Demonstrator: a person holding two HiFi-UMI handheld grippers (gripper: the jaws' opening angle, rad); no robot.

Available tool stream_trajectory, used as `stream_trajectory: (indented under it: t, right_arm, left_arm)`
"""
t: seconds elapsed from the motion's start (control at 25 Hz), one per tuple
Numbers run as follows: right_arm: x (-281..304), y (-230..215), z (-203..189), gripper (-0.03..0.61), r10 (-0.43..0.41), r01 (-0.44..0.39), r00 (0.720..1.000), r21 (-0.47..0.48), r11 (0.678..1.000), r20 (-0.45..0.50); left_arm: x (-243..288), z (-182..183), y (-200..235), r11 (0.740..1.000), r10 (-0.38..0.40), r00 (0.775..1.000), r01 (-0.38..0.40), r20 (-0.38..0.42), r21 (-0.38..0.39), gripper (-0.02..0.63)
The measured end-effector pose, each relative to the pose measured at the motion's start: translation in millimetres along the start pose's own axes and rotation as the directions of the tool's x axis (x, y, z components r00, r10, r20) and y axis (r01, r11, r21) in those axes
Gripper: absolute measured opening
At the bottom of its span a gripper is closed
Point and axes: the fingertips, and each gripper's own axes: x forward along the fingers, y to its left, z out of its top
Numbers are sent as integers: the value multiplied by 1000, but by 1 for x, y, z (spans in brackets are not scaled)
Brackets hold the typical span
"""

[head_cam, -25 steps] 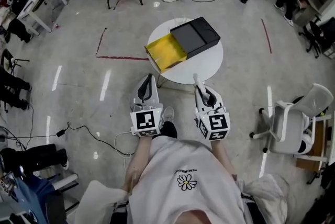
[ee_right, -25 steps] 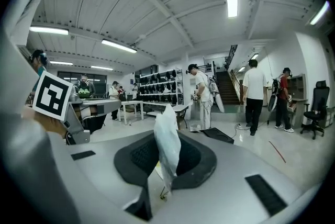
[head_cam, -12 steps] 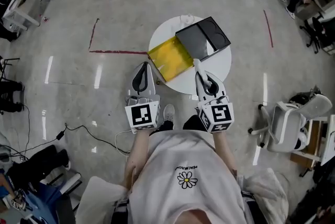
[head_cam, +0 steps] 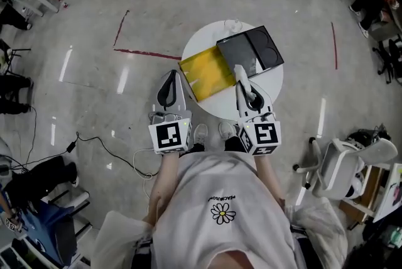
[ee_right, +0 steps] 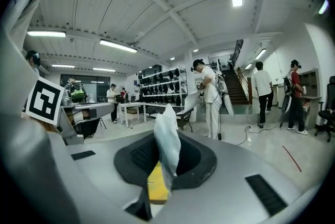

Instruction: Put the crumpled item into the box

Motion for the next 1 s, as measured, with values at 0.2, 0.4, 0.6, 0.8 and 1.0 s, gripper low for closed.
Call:
stream_trajectory:
  t: [0.2,0.4,0.6,0.8,1.0]
  right_arm:
    - [7,-16,3,46,53,-53,999,12,999,1]
    - [12,-26,5,46,78,-78,997,17,997,7]
    - [19,-26,4,46,113,-113,994,9,994,4]
    - [21,-24,3,46,143,-143,990,11,990,-4]
    - [31,-21,10,48,172,-173,985,-56,983,-30]
  left_arm:
    - [18,10,-10,999,40,999,-40,15,22,-2]
    - [27,16,-15,997,63,998,-64,24,37,-2]
    - [32,15,-13,996,87,996,-88,20,34,-2]
    - [29,13,-11,993,112,994,-113,13,30,-2]
    - [23,15,-1,986,162,987,-162,3,32,-2]
